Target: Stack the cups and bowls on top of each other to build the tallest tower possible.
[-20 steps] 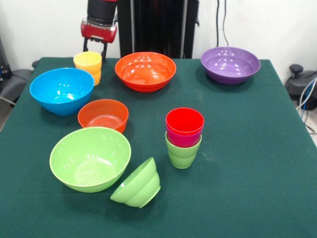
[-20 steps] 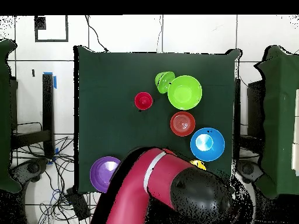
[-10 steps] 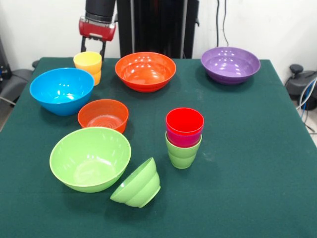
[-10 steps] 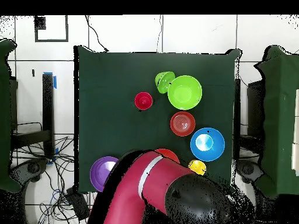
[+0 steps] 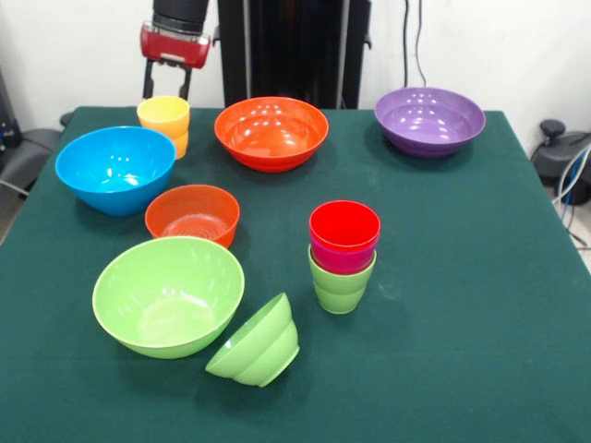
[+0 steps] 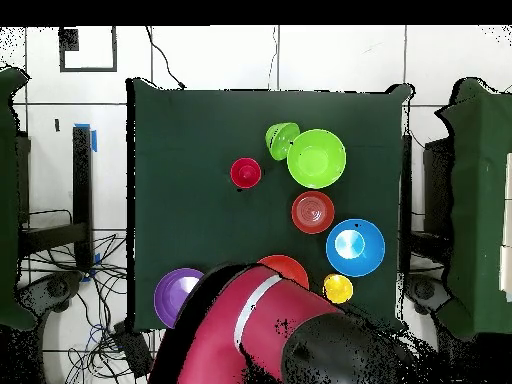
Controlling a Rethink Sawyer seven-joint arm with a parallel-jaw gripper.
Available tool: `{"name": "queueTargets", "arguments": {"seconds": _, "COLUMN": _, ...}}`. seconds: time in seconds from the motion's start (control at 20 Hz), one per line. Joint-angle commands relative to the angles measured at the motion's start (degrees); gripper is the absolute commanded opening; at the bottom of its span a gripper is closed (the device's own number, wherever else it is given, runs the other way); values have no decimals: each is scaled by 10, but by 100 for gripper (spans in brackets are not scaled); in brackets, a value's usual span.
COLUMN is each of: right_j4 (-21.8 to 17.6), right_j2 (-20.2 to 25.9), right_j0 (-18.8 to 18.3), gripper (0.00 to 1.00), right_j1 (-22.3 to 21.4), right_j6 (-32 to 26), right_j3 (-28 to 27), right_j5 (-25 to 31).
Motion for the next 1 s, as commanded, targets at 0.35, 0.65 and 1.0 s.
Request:
{"name": "queueTargets", "arguments": {"seconds": 0.35, "right_j4": -86, "right_j2": 131, "right_j0": 3, "gripper": 100, "right_j1": -109, "right_j6": 77, "right_j3": -21, "right_j5": 175}}
{"name": "queueTargets", "arguments": {"seconds": 0.65, "right_j4": -83, "right_j2": 163, "right_j0": -8, "gripper": 100, "right_j1": -143, "right_j6": 69, "right_j3": -7, "right_j5": 212}}
{"name": "queueTargets", "arguments": {"seconds": 1.0, "right_j4": -65, "right_j2": 186, "right_j0": -2, "gripper": 100, "right_j1": -175, "right_j6": 56, "right_j3": 13, "right_j5": 247}}
